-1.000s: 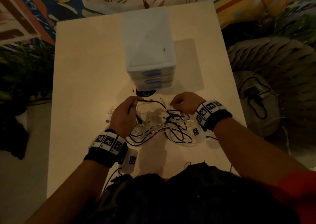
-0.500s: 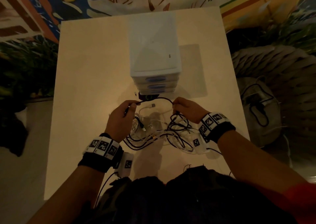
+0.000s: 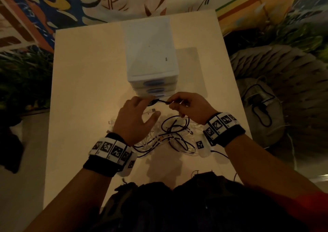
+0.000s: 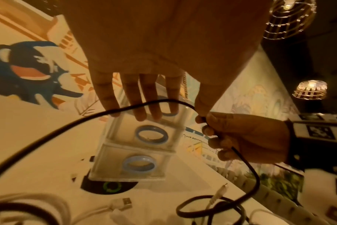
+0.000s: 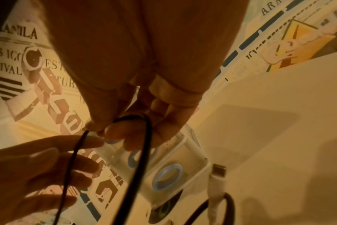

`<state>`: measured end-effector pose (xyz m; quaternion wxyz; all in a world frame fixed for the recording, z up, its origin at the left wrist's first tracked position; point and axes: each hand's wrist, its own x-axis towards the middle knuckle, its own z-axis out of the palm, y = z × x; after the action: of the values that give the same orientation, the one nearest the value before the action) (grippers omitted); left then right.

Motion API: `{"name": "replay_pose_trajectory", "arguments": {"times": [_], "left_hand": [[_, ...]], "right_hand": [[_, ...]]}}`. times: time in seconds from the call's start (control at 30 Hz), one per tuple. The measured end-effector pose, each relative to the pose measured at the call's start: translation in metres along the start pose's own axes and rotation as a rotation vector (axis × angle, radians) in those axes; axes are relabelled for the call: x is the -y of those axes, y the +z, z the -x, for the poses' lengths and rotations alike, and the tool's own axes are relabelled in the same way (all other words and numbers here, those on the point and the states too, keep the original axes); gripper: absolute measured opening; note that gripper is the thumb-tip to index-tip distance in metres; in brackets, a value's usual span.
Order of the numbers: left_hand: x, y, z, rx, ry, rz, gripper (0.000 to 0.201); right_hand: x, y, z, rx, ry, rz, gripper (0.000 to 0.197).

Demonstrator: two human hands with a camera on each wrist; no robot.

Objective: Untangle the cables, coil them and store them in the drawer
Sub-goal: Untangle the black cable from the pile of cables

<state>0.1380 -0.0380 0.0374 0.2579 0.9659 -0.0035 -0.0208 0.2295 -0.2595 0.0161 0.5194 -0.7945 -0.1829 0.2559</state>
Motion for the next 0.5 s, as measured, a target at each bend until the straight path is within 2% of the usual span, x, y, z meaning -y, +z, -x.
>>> {"name": "replay_pose_trajectory", "arguments": {"times": [0.13, 0.23, 0.33, 0.5], "left_hand": [[-0.008, 0.006, -0.006, -0.008, 0.031, 0.096, 0.027], [-0.007, -0.004, -0.007, -0.112, -0.009, 0.177, 0.023], [-0.004, -0.014, -0.004, -0.139, -0.013, 0.191, 0.021], [-0.006, -0.025, 0.007, -0.202, -0.035, 0.267, 0.021]], "right_hand": [[-0.005, -0.003, 0.009, 0.017, 0.027, -0.015, 0.016], [-0.02, -0.007, 0.022, 0.08, 0.08, 0.078, 0.014], [-0.032, -0.006, 0.035, 0.098, 0.142, 0.144, 0.018], [-0.037, 0.003, 0.049, 0.105, 0.165, 0.017, 0.024]]}}
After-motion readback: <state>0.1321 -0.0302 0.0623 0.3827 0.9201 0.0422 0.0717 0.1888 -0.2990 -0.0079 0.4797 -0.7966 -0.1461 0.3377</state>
